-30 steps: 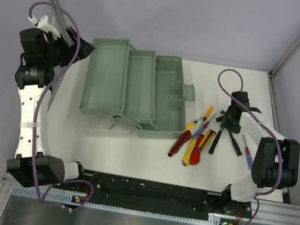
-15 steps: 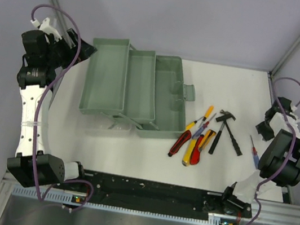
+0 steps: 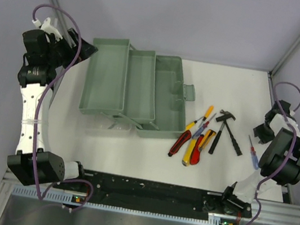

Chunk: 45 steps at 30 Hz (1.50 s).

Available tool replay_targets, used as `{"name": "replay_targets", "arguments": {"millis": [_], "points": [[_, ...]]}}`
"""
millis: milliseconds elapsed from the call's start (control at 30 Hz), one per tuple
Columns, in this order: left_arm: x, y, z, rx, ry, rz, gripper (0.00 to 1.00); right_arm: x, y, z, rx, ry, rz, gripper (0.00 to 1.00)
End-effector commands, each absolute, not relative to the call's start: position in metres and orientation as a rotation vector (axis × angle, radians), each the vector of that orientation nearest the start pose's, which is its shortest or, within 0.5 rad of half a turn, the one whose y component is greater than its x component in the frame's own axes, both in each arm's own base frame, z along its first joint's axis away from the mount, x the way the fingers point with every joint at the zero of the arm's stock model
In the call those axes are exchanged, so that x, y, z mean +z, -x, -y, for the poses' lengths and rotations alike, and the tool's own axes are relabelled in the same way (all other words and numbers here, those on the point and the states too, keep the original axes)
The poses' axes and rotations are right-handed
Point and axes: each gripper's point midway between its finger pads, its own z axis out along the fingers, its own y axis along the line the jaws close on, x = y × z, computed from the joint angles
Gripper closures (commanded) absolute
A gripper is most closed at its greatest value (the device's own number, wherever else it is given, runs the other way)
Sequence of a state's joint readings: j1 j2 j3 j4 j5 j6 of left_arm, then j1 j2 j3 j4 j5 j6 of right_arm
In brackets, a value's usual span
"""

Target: Pack the tool kit

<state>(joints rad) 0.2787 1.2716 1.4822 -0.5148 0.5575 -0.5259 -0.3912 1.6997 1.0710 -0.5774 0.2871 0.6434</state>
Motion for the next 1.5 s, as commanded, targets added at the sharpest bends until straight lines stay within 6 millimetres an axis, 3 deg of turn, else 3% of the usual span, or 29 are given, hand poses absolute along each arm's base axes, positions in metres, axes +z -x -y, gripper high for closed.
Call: {"name": "replay_targets", "arguments": {"millis": [0, 133, 300, 600, 833, 1067, 1233, 1333, 1467], "points": [[0.399, -0.383, 0.01, -0.705, 0.307, -1.786, 0.02, 0.061, -0.333, 0.137, -0.123, -1.235, -2.349, 0.63], [0.399, -0.382, 0.01, -0.707, 0.302, -1.785, 0.03, 0.076, -0.343, 0.099, -0.022, -0.95, -2.44, 0.48], [0.393, -0.384, 0.011, -0.708, 0.305, -1.796, 0.03, 0.064, -0.333, 0.055, 0.073, -0.718, -2.542, 0.31], [0.391, -0.386, 0.012, -0.725, 0.305, -1.799, 0.03, 0.035, -0.325, 0.023, 0.146, -0.491, -2.656, 0.3], [0.39, -0.386, 0.012, -0.721, 0.301, -1.802, 0.03, 0.011, -0.326, 0.011, -0.013, -0.361, -2.751, 0.41], [0.39, -0.386, 0.011, -0.716, 0.302, -1.8, 0.03, 0.019, -0.334, 0.002, -0.128, -0.239, -2.724, 0.77], [0.389, -0.387, 0.011, -0.716, 0.303, -1.804, 0.03, 0.027, -0.337, -0.005, -0.092, -0.219, -2.705, 1.0], [0.389, -0.387, 0.011, -0.715, 0.302, -1.802, 0.03, 0.041, -0.341, -0.009, -0.067, -0.221, -2.664, 1.0], [0.391, -0.386, 0.01, -0.714, 0.302, -1.797, 0.03, 0.084, -0.352, -0.017, 0.011, -0.233, -2.553, 1.0]]}}
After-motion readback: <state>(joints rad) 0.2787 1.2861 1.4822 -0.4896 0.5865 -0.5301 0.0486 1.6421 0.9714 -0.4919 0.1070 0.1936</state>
